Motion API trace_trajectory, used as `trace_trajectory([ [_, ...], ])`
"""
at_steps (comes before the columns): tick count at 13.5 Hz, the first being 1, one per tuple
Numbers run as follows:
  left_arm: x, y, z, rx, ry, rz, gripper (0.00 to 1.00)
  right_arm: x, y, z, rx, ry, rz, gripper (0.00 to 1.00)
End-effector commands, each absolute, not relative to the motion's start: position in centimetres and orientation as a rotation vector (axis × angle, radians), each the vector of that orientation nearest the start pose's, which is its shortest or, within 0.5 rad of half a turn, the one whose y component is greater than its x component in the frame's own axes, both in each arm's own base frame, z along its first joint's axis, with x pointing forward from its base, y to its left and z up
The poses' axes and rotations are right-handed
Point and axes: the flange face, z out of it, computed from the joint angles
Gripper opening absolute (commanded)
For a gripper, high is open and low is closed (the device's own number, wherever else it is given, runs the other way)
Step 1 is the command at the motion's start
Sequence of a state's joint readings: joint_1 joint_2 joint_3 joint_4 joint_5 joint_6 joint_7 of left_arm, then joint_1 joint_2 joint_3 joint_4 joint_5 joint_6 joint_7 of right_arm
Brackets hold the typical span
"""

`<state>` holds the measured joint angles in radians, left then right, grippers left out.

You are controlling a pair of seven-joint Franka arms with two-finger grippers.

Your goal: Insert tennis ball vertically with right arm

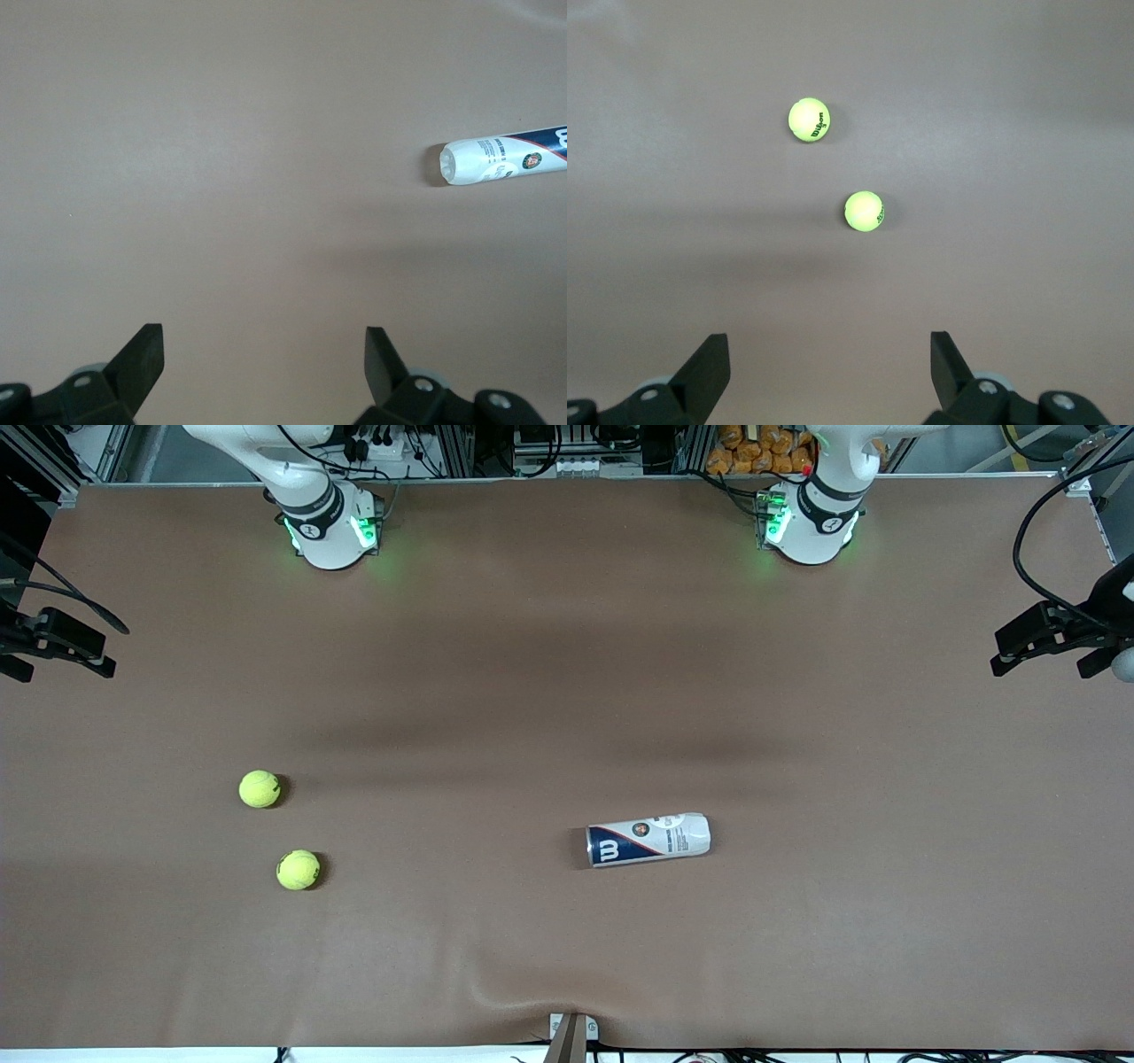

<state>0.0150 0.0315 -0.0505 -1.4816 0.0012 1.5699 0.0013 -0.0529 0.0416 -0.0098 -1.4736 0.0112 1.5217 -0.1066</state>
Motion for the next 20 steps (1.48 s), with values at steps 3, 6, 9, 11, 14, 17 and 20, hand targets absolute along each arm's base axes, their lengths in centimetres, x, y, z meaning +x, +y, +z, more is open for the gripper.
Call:
trace_trajectory([
  [3,56.6,-2.2,65.3,-3.139,0.074,-0.094,1.00,56.0,-3.5,65.1,-3.146,-0.082,-0.028,1.00],
  [6,56.6,-2.1,65.3,-3.141,0.070,-0.092,1.00,56.0,-3.3,65.2,-3.168,-0.094,-0.028,1.00],
  [9,56.6,-2.0,65.2,-3.141,0.067,-0.092,1.00,56.1,-3.1,65.5,-3.192,-0.112,-0.037,1.00],
  [11,56.6,-1.9,65.2,-3.142,0.065,-0.092,1.00,56.0,-2.9,66.1,-3.191,-0.117,-0.057,1.00],
  [14,57.2,-2.4,64.1,-3.144,0.077,-0.061,1.00,56.1,-2.4,66.4,-3.193,-0.131,-0.077,1.00],
  [17,57.6,-4.2,63.3,-3.142,0.127,-0.039,1.00,56.1,-2.5,66.4,-3.193,-0.126,-0.077,1.00],
  [20,58.6,-7.2,60.8,-3.137,0.228,0.024,1.00,56.1,-3.0,66.5,-3.201,-0.114,-0.078,1.00],
])
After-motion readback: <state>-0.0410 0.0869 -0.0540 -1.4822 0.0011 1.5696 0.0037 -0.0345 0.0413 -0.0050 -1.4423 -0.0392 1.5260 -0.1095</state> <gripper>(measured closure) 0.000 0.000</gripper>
